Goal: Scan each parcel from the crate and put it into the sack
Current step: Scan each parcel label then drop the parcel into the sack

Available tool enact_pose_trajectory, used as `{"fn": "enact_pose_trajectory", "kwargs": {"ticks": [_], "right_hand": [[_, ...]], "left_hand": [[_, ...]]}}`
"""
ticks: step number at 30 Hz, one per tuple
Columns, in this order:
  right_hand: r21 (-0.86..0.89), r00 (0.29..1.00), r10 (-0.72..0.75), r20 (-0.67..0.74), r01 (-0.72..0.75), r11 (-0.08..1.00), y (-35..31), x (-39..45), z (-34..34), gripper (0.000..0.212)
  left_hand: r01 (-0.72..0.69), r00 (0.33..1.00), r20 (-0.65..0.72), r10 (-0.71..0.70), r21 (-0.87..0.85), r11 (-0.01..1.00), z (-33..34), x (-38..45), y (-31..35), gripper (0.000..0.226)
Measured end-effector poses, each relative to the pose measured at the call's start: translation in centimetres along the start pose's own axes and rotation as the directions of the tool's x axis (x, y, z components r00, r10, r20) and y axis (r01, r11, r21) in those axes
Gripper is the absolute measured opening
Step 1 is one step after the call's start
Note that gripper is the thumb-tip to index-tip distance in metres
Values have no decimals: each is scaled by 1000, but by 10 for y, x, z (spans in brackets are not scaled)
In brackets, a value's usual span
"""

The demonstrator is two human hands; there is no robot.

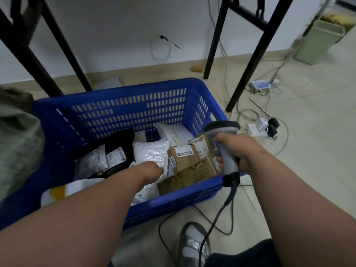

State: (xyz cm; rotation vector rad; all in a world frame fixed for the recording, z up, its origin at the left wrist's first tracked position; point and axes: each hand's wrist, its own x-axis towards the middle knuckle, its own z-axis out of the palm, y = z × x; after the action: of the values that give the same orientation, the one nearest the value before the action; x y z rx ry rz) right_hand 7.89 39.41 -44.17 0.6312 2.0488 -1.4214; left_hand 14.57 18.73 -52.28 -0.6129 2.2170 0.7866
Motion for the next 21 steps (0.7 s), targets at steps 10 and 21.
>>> {"fn": "enact_pose_trajectory", "kwargs": {"ticks": [10,21], "right_hand": [[-213,1000,-4,24,9,977,11,12,13,34],[-57,977,-214,-5,213,975,-15,-19,14,27]], "left_hand": [[276,961,169,-218,-618,736,28,28,2,37],[212,969,149,-199,-914,347,-47,-15,-34,21]]}}
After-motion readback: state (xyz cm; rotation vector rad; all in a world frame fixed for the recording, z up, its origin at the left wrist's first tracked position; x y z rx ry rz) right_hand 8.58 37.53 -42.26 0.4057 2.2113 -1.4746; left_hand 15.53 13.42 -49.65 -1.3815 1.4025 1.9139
